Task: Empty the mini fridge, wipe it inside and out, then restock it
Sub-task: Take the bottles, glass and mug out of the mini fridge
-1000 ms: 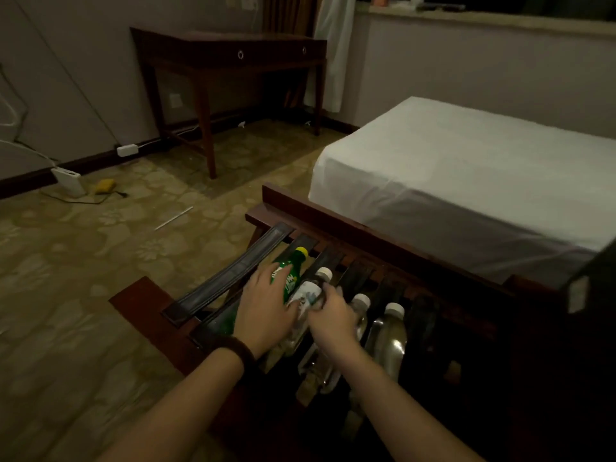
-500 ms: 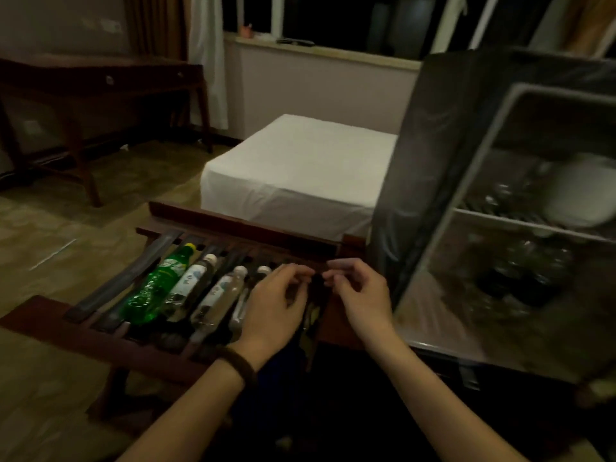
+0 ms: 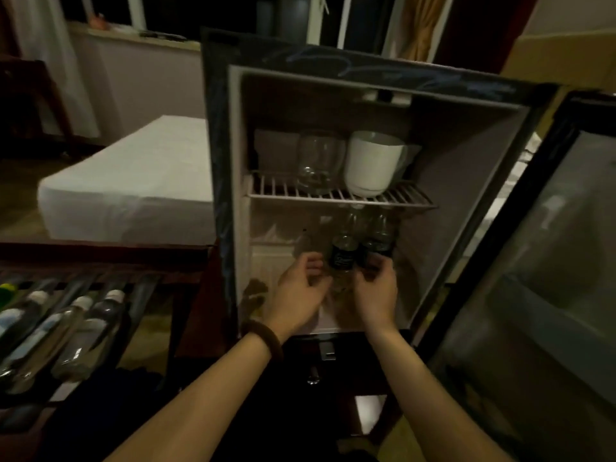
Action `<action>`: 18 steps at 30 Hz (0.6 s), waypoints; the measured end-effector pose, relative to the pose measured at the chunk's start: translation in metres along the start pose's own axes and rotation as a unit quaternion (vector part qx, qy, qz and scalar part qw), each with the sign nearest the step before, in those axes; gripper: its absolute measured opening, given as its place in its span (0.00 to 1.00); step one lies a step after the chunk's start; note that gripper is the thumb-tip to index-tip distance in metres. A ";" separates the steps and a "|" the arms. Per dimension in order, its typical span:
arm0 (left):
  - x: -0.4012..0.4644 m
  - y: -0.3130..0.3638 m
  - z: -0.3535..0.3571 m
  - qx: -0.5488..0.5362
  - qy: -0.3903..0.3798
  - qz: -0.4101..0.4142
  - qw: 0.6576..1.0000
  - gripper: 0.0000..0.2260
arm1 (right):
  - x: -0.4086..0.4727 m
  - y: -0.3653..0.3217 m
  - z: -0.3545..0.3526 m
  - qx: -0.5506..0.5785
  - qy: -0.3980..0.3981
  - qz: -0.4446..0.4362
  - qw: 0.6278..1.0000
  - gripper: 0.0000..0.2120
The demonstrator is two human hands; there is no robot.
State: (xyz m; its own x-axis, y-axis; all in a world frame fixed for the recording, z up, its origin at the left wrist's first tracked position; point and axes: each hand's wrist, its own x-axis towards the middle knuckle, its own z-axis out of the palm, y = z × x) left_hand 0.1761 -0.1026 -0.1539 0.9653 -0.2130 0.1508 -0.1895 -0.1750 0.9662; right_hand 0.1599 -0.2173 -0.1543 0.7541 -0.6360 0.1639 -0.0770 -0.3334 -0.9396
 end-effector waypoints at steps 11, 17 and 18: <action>0.115 -0.043 0.062 -0.007 -0.017 -0.061 0.998 0.32 | 0.132 0.045 0.051 0.094 0.171 0.065 0.979 0.31; 0.140 -0.062 0.077 -0.012 -0.007 -0.051 0.999 0.27 | 0.156 0.065 0.052 0.037 0.114 -0.013 0.993 0.41; 0.139 -0.063 0.078 -0.018 0.002 -0.044 0.999 0.27 | 0.159 0.067 0.051 0.023 0.117 -0.009 0.993 0.40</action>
State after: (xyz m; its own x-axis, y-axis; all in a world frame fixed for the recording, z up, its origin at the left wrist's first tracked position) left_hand 0.3088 -0.1958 -0.2104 0.9789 -0.1937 0.0652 -0.0969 -0.1586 0.9826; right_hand 0.3077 -0.3054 -0.2068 0.5831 -0.7761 0.2403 -0.0321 -0.3175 -0.9477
